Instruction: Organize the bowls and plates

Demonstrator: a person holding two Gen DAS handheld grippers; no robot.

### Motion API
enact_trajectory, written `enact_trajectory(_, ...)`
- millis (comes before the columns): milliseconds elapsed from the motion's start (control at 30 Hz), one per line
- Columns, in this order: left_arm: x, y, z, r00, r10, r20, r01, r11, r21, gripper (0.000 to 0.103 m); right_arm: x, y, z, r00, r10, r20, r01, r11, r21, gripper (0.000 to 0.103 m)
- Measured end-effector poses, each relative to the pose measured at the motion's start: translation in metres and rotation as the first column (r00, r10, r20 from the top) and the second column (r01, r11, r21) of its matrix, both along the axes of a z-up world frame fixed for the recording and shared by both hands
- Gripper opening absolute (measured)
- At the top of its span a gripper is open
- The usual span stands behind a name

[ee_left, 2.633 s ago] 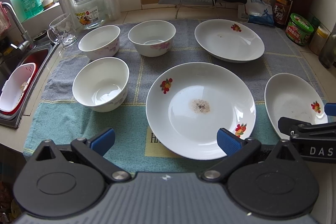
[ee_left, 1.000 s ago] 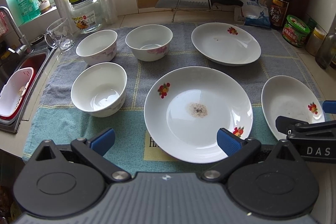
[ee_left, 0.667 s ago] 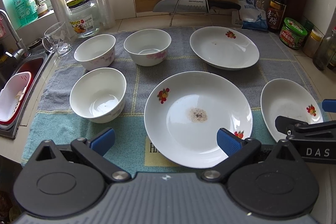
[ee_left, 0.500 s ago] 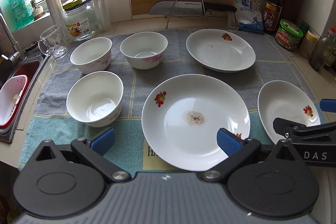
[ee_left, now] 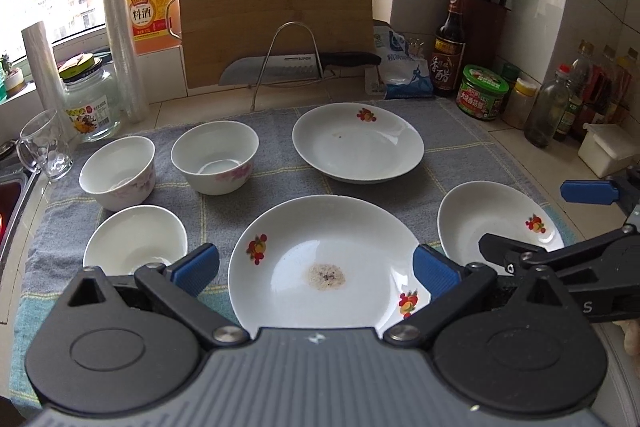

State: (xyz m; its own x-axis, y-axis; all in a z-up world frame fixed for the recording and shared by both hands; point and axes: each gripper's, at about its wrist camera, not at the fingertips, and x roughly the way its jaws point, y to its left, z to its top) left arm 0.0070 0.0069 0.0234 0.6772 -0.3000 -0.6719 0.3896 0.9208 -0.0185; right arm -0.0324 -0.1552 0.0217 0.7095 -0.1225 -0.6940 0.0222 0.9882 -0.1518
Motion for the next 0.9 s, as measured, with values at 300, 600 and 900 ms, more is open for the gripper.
enact_trajectory(300, 0.009, -0.004, 0.0, 0.993, -0.113, 0.015, 0.113, 0.993, -0.015, 0.102, -0.007, -0.006, -0.003, 0.999, -0.029, 0.029, 0.03, 0.999, -0.016, 0.103)
enact_trajectory(600, 0.012, -0.017, -0.004, 0.973, -0.227, 0.047, 0.227, 0.974, 0.017, 0.102, -0.032, -0.02, -0.021, 0.995, -0.102, -0.008, 0.102, 0.995, 0.012, 0.103)
enact_trajectory(900, 0.014, -0.039, -0.007, 0.934, -0.355, 0.043, 0.356, 0.934, -0.022, 0.102, -0.054, -0.042, -0.043, 0.994, -0.105, -0.024, 0.106, 0.993, 0.045, 0.103)
